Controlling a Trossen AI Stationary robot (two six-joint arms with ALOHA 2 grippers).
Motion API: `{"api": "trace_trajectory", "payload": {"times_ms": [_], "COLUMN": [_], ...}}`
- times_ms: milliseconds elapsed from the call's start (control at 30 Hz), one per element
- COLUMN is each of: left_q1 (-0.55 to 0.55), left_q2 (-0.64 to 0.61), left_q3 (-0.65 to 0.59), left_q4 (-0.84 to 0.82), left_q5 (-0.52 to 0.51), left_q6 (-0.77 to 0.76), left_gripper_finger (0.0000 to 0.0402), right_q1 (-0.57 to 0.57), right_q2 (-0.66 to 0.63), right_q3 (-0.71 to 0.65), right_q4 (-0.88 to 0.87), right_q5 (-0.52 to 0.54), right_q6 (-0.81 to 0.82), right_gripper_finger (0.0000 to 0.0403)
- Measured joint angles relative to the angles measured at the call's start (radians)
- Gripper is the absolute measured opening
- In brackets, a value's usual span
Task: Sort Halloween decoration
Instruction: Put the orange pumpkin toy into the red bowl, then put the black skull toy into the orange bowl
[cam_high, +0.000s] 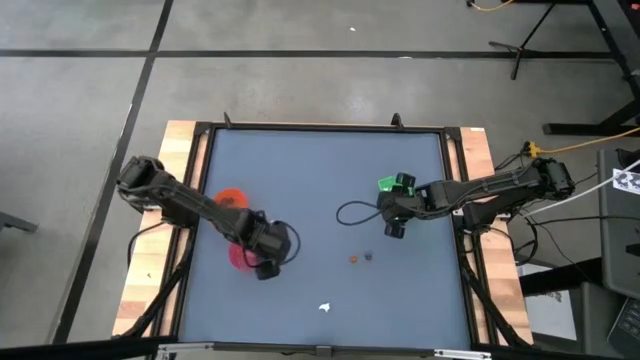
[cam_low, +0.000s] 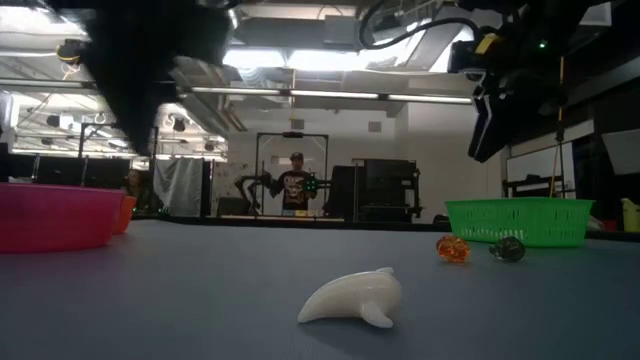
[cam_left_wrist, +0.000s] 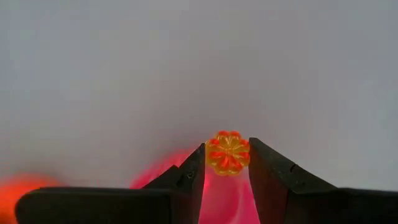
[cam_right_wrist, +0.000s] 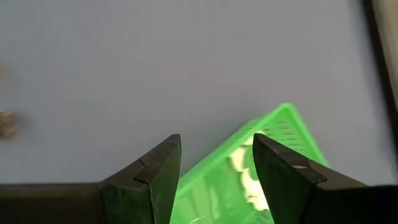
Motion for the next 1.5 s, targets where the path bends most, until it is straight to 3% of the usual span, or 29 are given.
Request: {"api": "trace_trajectory", "payload": {"times_ms": [200,500,967,1300,1500], "left_q1": [-0.086,-0.142,-0.143,-0.144,-0.144], "left_q2": [0.011,0.009,0.009,0.009,0.009], "left_q3": [0.0,0.0,0.0,0.0,0.0], "left_q4": [-0.203,-0.265,-0.258,-0.216,-0.178], "left_q5": [0.013,-0.027,-0.072,-0.073,-0.073], "left_q6": [-0.107,-0.12,-0.166,-0.166,-0.164], "left_gripper_finger": [0.0088,0.0089,0.0168,0.017,0.017], "right_q1": [0.0,0.0,0.009,0.159,0.221], "right_q2": [0.0,0.0,0.0,0.065,0.156], "right_q3": [0.0,0.0,0.0,0.0,0.0], "right_q4": [0.005,0.068,0.229,0.313,0.358], "right_q5": [-0.121,-0.22,-0.518,-0.513,-0.392], "right_q6": [-0.003,-0.024,-0.085,-0.111,-0.113], "right_gripper_finger": [0.02,0.02,0.02,0.02,0.02]}}
